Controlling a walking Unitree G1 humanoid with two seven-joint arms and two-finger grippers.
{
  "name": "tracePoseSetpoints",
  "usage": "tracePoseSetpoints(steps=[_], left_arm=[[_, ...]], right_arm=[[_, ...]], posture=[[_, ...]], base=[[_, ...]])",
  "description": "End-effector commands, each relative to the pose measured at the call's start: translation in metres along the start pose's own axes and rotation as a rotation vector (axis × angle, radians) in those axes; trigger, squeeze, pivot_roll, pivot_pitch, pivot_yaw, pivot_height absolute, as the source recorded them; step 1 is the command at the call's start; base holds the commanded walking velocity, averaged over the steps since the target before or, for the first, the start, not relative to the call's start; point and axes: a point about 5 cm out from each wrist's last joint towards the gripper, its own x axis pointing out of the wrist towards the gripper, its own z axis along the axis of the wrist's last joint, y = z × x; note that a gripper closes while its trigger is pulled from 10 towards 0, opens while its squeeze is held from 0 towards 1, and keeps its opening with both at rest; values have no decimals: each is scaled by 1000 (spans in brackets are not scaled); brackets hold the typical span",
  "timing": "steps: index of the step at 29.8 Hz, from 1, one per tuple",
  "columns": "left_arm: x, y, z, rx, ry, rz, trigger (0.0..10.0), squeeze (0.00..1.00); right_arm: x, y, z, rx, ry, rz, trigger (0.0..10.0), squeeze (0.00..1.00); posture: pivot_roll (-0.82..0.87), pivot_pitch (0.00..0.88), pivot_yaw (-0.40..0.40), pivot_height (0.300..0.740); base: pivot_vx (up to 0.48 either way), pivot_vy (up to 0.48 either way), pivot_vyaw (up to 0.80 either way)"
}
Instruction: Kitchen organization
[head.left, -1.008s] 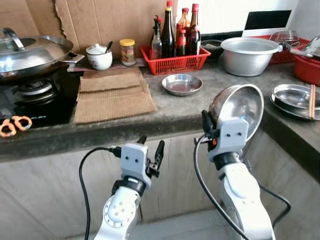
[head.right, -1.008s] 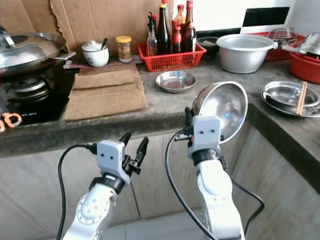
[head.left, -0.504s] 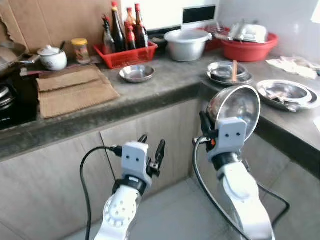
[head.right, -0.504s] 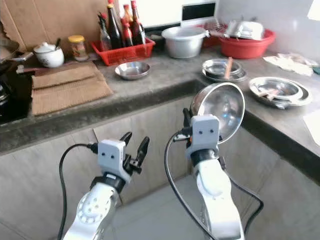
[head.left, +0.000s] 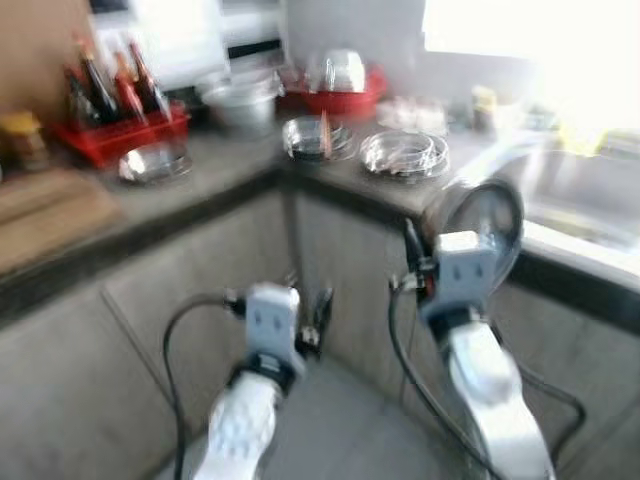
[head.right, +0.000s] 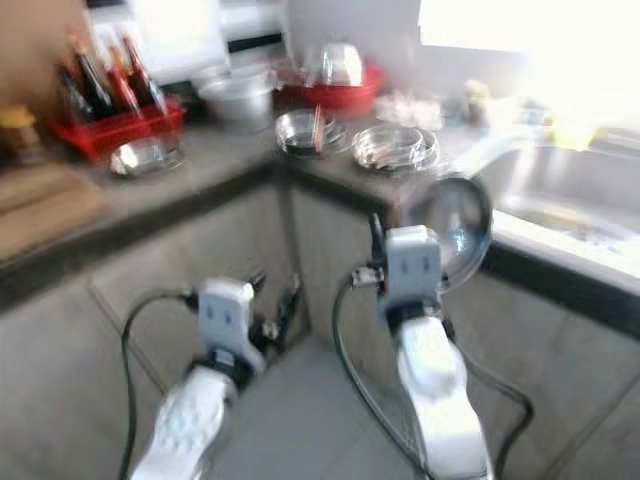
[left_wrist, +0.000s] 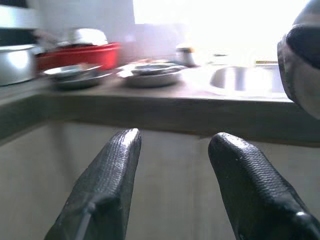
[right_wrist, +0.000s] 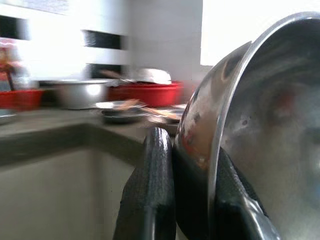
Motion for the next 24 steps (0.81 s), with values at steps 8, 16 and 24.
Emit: tracePoseSetpoints(steps=[8,16,24], left_arm=[[2,3,0,12,2,5,10000,0],[2,4,1,13,-1,2,10000,0],[3,4,1,13,-1,5,10000,0]], right_arm=[[3,5,9,5,-39,15,0,0],[7,4,13,0,-59,8,0,0],[15,-1,23,-30,-101,-12,6627,0]], posture=[[27,15,17,740],[27,25,19,740],[30,29,17,740]], base=[[37,0,-800],[391,0,-800],[390,0,-595]])
